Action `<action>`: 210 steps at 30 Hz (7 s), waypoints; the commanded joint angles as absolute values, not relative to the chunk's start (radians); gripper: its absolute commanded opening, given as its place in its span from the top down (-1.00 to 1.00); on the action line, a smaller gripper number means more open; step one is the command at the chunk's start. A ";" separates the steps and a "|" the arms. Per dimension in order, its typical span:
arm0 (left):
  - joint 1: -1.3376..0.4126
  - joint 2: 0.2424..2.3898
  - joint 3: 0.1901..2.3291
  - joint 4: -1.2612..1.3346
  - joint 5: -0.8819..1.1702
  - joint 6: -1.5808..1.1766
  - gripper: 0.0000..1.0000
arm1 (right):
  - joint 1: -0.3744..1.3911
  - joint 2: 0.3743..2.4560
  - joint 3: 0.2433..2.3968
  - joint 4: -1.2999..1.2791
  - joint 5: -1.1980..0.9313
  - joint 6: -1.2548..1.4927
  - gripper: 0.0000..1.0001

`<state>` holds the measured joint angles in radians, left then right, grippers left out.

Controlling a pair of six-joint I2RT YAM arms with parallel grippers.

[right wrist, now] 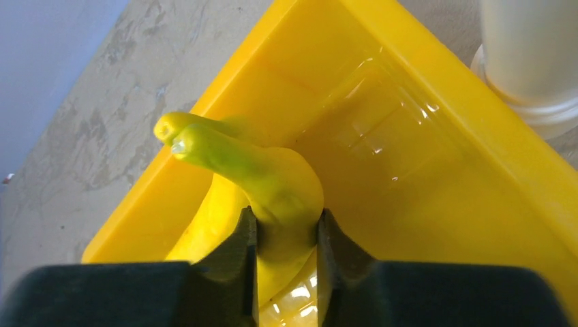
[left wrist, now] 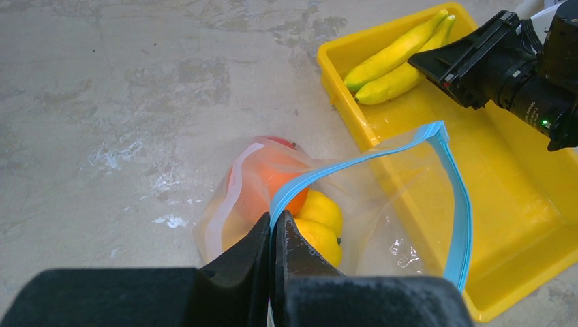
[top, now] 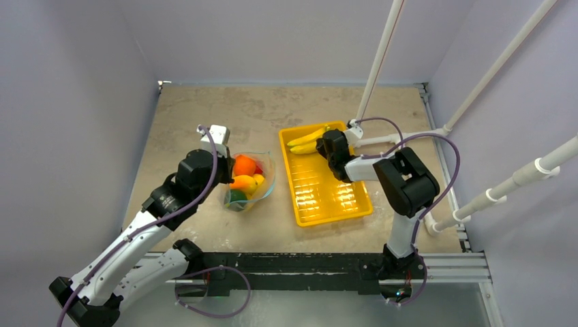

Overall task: Place the food in the zip-top bag and seal the zipper
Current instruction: Pick up the fake fruit from the bin, then place the fake fruit in the zipper food storage bag, then adjust the zipper food storage bag at the center of the board.

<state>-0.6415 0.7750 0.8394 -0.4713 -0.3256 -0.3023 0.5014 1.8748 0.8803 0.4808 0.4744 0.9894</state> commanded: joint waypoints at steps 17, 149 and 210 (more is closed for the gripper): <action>-0.634 0.773 0.861 -0.426 -0.326 -0.290 1.00 | 0.482 1.642 0.814 0.473 0.494 0.890 1.00; -0.622 0.780 0.865 -0.426 -0.279 -0.290 1.00 | 1.233 1.710 1.576 -0.535 0.754 0.992 -0.25; -0.624 0.751 0.878 -0.450 -0.353 -0.288 1.00 | 1.144 1.441 1.263 -0.254 0.608 0.900 1.00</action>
<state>-0.6285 0.7895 0.8394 -0.4763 -0.3004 -0.2951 1.1610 1.4975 1.1931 -0.3195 0.5838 0.9714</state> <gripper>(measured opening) 0.004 0.004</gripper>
